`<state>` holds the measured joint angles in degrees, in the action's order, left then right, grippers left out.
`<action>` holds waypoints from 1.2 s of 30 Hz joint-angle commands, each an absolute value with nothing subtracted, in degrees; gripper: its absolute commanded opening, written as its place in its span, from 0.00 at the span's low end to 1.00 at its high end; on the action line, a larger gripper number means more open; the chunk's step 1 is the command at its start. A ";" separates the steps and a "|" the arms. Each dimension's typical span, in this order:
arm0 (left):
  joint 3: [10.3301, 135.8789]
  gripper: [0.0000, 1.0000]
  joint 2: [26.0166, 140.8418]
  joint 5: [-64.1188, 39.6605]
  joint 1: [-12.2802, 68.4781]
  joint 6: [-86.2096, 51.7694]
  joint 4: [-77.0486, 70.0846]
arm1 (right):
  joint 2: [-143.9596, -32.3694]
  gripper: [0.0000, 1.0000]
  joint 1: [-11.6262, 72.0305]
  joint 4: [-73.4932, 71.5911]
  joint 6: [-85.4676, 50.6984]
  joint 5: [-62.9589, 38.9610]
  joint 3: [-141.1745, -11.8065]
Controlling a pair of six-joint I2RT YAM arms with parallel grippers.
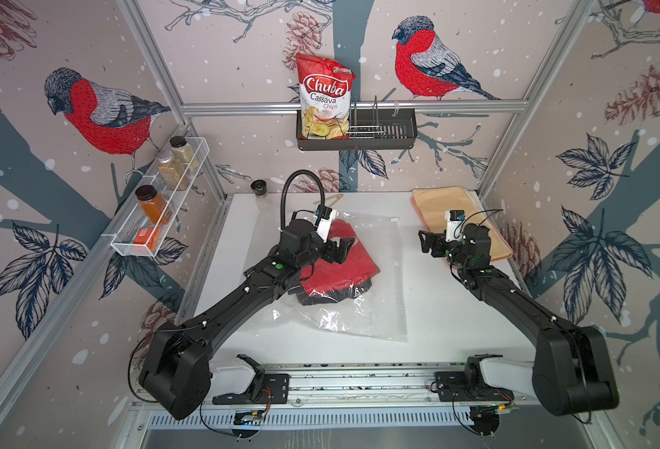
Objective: Take the trousers out of the vacuum bag
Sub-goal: Open the vacuum bag at the center of the board.
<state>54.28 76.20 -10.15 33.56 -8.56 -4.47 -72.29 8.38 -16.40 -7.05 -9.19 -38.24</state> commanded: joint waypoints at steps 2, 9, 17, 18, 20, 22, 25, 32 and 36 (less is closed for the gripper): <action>55.59 0.97 78.55 -7.44 35.19 -9.10 -3.48 | -73.02 0.93 8.00 -17.48 -8.14 -12.80 -37.92; 55.88 0.97 78.51 -7.32 35.74 -9.16 -3.97 | -80.34 0.87 8.09 -17.36 -10.03 -21.91 -39.04; 55.00 0.96 76.83 -6.83 35.69 -8.70 -3.49 | -90.96 0.81 8.33 -20.36 -13.90 -28.56 -42.80; 54.73 0.96 76.66 -6.77 35.66 -8.70 -3.51 | -92.12 0.80 8.43 -20.60 -14.23 -29.18 -43.47; 54.17 0.97 76.15 -6.59 35.72 -8.78 -3.60 | -94.87 0.79 8.91 -20.68 -14.77 -30.24 -45.07; 53.77 0.96 75.49 -6.46 35.72 -8.79 -3.59 | -97.14 0.78 9.40 -20.61 -15.22 -31.40 -46.48; 52.95 0.96 74.33 -6.07 35.64 -8.79 -3.83 | -99.92 0.76 10.22 -20.58 -15.87 -31.82 -47.95; 52.18 0.96 72.48 -5.02 35.72 -8.53 -3.69 | -103.54 0.73 12.01 -20.01 -16.25 -31.81 -49.55; 51.93 0.97 72.29 -4.57 35.76 -8.44 -3.93 | -105.21 0.72 13.56 -18.90 -15.47 -31.99 -50.69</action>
<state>52.14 72.55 -5.58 35.64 -8.88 -3.51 -104.44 12.88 -19.20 -15.38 -30.81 -50.00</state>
